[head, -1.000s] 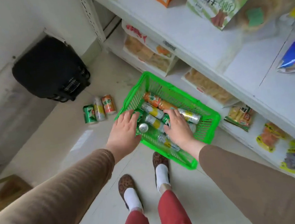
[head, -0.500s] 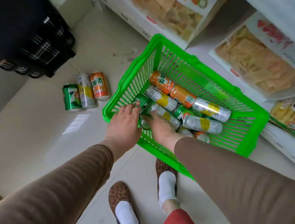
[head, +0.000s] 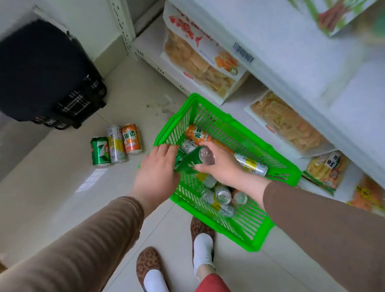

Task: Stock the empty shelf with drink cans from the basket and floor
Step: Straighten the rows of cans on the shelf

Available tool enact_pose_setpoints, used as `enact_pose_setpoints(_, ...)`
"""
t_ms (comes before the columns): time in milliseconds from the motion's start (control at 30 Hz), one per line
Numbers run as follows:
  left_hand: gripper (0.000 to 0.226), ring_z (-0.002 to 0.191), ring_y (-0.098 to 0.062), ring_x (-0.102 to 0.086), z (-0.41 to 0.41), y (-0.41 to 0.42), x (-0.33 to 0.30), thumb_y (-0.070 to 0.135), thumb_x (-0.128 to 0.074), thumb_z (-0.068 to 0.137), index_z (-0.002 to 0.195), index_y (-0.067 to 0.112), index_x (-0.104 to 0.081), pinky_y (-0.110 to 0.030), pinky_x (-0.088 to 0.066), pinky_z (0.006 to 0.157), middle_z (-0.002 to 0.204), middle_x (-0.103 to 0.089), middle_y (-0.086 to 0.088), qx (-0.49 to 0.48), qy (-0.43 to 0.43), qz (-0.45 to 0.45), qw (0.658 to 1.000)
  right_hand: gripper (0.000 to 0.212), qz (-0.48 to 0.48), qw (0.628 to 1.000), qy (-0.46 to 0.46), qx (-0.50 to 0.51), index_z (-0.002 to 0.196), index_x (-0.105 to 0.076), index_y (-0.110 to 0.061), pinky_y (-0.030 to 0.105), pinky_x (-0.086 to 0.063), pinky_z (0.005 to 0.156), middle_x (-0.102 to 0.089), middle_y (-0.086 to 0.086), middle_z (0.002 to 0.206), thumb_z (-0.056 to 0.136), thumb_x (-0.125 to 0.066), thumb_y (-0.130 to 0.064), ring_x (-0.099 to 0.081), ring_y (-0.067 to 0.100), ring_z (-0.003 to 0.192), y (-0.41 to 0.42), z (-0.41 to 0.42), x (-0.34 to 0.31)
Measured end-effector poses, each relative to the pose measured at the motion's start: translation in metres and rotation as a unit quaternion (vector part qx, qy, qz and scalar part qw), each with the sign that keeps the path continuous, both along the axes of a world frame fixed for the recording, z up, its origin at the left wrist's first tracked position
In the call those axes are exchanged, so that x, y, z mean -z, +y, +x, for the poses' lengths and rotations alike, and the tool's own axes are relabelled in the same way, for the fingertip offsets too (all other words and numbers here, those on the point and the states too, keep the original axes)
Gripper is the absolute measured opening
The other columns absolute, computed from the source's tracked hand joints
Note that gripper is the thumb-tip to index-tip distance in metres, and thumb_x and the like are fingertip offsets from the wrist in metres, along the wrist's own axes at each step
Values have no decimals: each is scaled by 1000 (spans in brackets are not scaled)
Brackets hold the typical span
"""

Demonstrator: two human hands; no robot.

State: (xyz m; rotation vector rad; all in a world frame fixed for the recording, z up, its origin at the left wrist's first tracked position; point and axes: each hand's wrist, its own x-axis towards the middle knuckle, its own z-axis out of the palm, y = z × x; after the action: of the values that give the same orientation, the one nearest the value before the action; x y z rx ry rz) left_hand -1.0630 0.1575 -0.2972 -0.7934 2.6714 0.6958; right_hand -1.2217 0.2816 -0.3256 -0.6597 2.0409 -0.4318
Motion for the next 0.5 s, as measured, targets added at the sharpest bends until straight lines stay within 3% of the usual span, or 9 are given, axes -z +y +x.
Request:
enact_pose_setpoints(167, 71, 118, -31, -48, -26, -19, -161, 24, -68, 76, 141, 12, -41, -43, -45, 95, 128, -51, -8, -2, 73, -14, 997, 78, -77, 996, 22, 49, 139, -46, -38, 39, -44, 108, -56, -2, 139, 70, -77, -57, -57, 17, 126, -2, -28, -194)
enact_pose_setpoints(233, 69, 120, -31, -47, -34, -24, -224, 26, -67, 77, 140, 12, -42, -43, -44, 97, 130, -51, -8, 5, 115, -19, 993, 79, -121, 989, 42, 73, 132, -48, -38, 37, -46, 104, -62, -7, 130, 62, -73, -66, -60, 13, 119, -1, -35, -273)
enact_pose_setpoints(333, 70, 123, -32, -46, -46, -31, -320, 27, -67, 79, 142, 11, -41, -44, -43, 100, 135, -49, -10, 25, 182, -32, 982, 63, -177, 974, 94, 109, 122, -56, -34, 30, -47, 94, -65, -13, 117, 70, -82, -57, -62, 7, 109, 2, -46, -394)
enact_pose_setpoints(433, 69, 120, -31, -46, -65, -32, -406, 26, -65, 79, 142, 13, -40, -44, -42, 101, 134, -49, -8, 36, 257, -36, 965, 64, -245, 949, 116, 164, 112, -63, -41, 43, -55, 92, -71, -13, 109, 59, -81, -71, -68, 10, 101, 7, -61, -494)
enact_pose_setpoints(500, 67, 121, -28, -44, -82, -29, -451, 28, -64, 82, 143, 15, -38, -43, -40, 102, 134, -48, -7, 35, 294, -36, 955, 60, -273, 932, 146, 187, 108, -68, -38, 49, -57, 91, -74, -10, 103, 59, -79, -70, -70, 15, 98, 10, -76, -546)
